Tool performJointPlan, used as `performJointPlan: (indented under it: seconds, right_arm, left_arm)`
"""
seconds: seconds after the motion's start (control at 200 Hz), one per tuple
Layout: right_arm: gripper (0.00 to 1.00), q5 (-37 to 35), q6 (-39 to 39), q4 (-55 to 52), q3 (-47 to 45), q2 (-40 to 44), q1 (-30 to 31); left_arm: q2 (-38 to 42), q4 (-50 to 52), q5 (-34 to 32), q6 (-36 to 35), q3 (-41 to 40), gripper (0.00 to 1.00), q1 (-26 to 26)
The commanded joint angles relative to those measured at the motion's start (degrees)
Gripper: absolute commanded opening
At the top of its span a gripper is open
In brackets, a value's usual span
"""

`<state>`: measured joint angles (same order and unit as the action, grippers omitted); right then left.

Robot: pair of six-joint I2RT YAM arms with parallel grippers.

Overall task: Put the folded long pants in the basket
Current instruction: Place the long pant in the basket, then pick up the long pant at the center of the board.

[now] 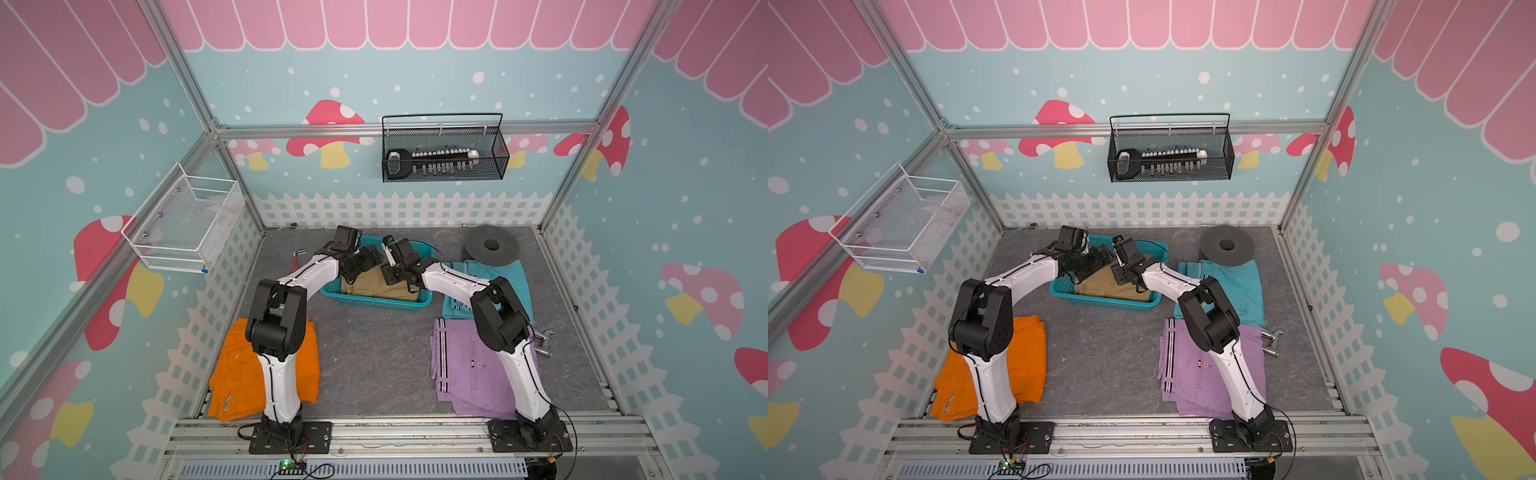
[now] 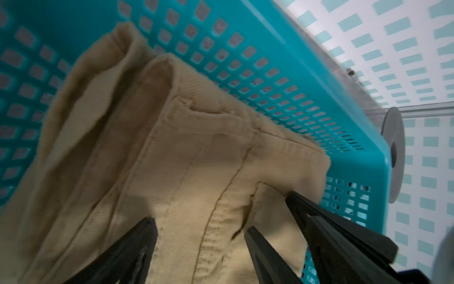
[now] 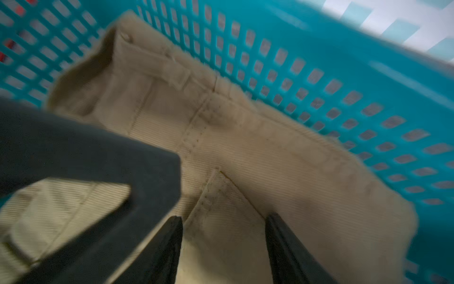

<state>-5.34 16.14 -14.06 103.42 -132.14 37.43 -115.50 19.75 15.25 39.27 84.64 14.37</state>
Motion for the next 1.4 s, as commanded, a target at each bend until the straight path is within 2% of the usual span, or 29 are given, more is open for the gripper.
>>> performJointPlan:
  seconds: [0.0, 0.2, 0.375, 0.525, 0.73, 0.911, 0.991, 1.196, 1.311, 1.396]
  right_arm:
    - [0.60, 0.4, 0.5, -1.9, 4.0, -2.1, -0.9]
    - [0.60, 0.4, -2.1, -7.7, 17.1, -10.9, -2.3]
    - [0.61, 1.2, -5.2, -8.5, 21.4, -12.4, -2.8]
    - [0.64, 3.6, -8.8, -7.5, 20.8, -9.2, -2.5]
    - [0.69, 5.5, -11.3, -1.4, 14.1, -0.2, -1.4]
    - [0.70, 5.1, -10.9, -0.2, 11.5, 8.0, -0.3]
    - [0.71, 5.6, -8.4, 1.8, 6.2, 13.3, 1.1]
    - [0.78, 12.1, 1.1, 24.6, -25.9, 33.3, 9.9]
    - [0.78, 16.5, 8.6, 32.5, -38.1, 38.4, 15.0]
    - [0.79, 20.4, 13.0, 39.7, -45.5, 38.6, 19.0]
  left_arm:
    - [-0.6, 0.8, 0.0, 0.7, 0.3, 0.98, -0.1]
    - [-0.4, 0.8, -3.2, 0.5, -2.2, 0.98, -0.5]
    - [1.5, 0.7, -4.4, 1.5, -3.4, 0.98, -0.5]
    - [4.9, 0.7, -2.8, 1.8, -2.3, 0.99, -0.5]
    - [10.5, 0.6, -0.9, 0.5, 1.2, 0.99, -0.6]
    - [22.9, 0.8, -2.5, 1.5, -5.2, 0.99, -0.7]
    - [31.4, 1.6, -4.3, 3.6, -12.1, 0.99, -1.2]
    - [60.1, 0.3, -12.6, 8.9, -35.2, 0.99, -1.8]
    - [73.9, 1.7, -13.7, 7.9, -43.1, 0.99, -2.3]
    - [82.1, 3.0, -16.1, 9.1, -46.8, 0.99, -2.5]
